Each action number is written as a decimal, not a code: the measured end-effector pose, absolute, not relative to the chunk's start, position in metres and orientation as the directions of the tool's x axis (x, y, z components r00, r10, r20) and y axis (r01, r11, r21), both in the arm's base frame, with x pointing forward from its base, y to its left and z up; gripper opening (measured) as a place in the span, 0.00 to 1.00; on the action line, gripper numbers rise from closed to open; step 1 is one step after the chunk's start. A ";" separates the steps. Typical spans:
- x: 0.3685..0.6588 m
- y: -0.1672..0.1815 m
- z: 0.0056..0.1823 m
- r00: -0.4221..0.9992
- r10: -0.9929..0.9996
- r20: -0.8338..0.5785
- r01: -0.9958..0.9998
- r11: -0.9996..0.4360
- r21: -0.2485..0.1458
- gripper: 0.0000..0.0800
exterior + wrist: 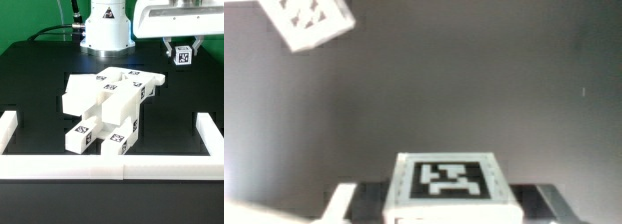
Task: Assemble chair
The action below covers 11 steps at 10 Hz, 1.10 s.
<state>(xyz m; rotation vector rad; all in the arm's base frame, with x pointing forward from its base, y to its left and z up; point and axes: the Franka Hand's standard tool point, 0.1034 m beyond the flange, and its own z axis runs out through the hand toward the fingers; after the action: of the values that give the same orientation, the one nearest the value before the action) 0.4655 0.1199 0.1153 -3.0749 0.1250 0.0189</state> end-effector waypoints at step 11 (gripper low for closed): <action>0.519 0.062 0.135 0.996 0.061 0.061 0.063 -0.998 -0.028 0.36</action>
Offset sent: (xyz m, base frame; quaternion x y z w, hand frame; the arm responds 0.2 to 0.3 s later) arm 0.0000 0.0000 0.0000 0.0000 0.0000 0.0000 1.0000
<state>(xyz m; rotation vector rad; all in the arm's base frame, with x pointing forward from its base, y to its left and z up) 0.5188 0.0623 0.1348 -3.1083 -0.0960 -0.0931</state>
